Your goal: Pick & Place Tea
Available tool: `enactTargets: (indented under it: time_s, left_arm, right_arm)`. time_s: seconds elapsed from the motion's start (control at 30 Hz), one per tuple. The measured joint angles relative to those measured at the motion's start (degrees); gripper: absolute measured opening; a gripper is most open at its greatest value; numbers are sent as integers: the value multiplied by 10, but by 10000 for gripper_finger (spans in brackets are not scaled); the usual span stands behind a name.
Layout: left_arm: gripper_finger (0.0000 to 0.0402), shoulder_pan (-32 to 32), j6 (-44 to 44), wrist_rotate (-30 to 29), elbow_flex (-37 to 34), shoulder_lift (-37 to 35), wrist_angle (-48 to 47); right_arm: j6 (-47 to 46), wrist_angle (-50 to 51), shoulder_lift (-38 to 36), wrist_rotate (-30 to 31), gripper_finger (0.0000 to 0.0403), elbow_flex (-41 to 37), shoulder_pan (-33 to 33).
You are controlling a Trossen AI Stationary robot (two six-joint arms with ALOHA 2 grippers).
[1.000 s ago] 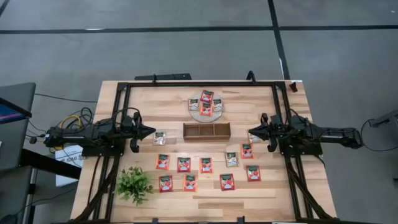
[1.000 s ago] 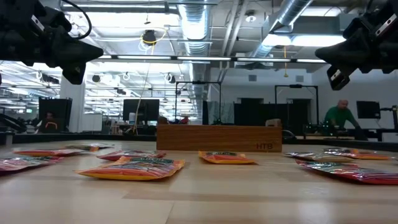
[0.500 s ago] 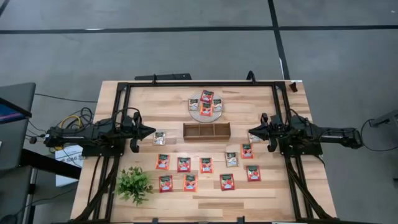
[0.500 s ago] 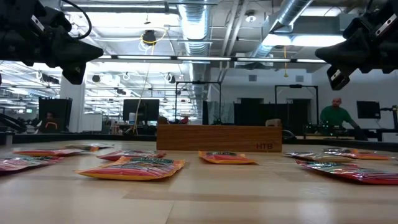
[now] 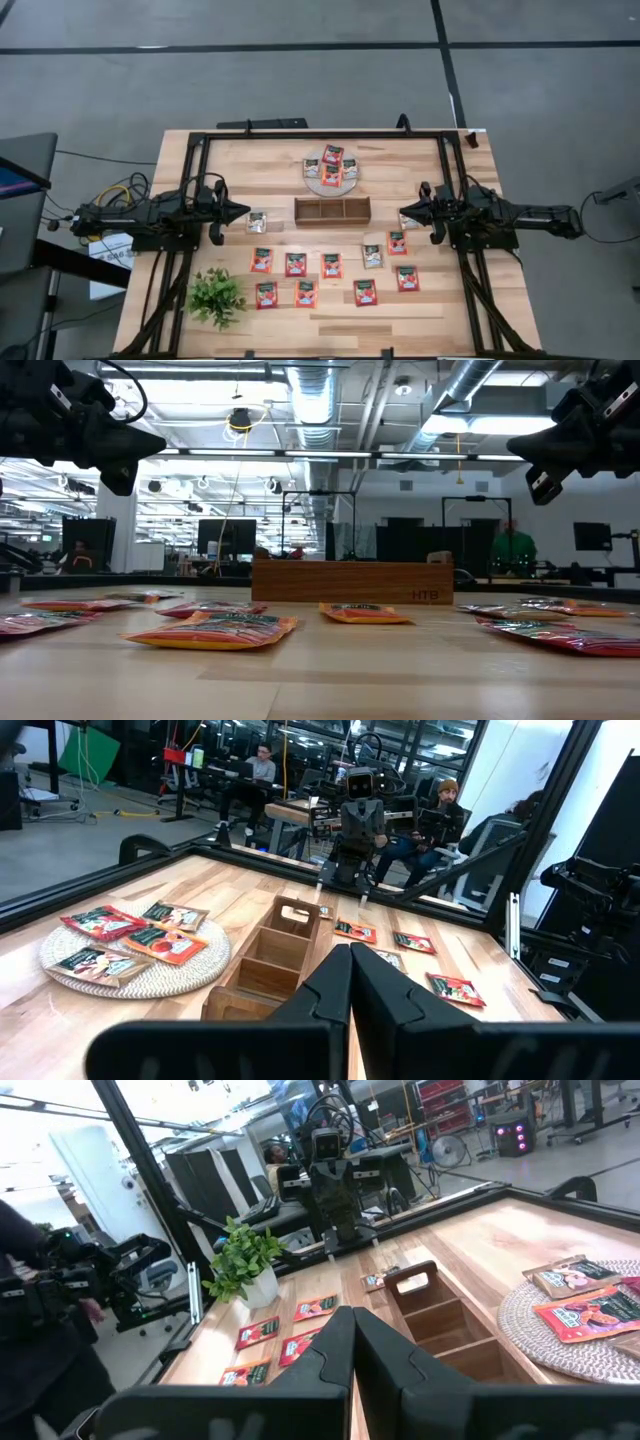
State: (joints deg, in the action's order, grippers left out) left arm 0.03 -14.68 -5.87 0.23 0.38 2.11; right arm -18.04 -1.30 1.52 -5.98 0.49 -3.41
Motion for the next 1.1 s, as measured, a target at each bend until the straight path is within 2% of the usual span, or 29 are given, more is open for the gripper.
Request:
enactTargets:
  time_s: [0.4, 0.63, 0.8, 0.93, 1.0, 1.1]
  left_arm:
    - [0, 0, -3, 0, 0, 0, 2]
    - [0, 0, -108, -2, 0, 0, 15]
    - [0, 0, -118, -2, 0, 0, 20]
    - [0, 0, -118, -5, 0, 0, 21]
    - [0, 0, -118, -5, 0, 0, 22]
    - [0, 0, -118, -5, 4, 0, 22]
  right_arm:
    - [0, 0, 0, 0, 0, 0, 0]
    - [15, -9, -1, 20, 0, 0, -1]
    - [-41, -30, -1, 29, 0, 0, -1]
    - [-136, -112, 0, 69, 0, 0, -1]
    - [-162, -158, -1, 92, 0, 2, -1]
    - [-171, -169, 4, 102, 0, 32, -1]
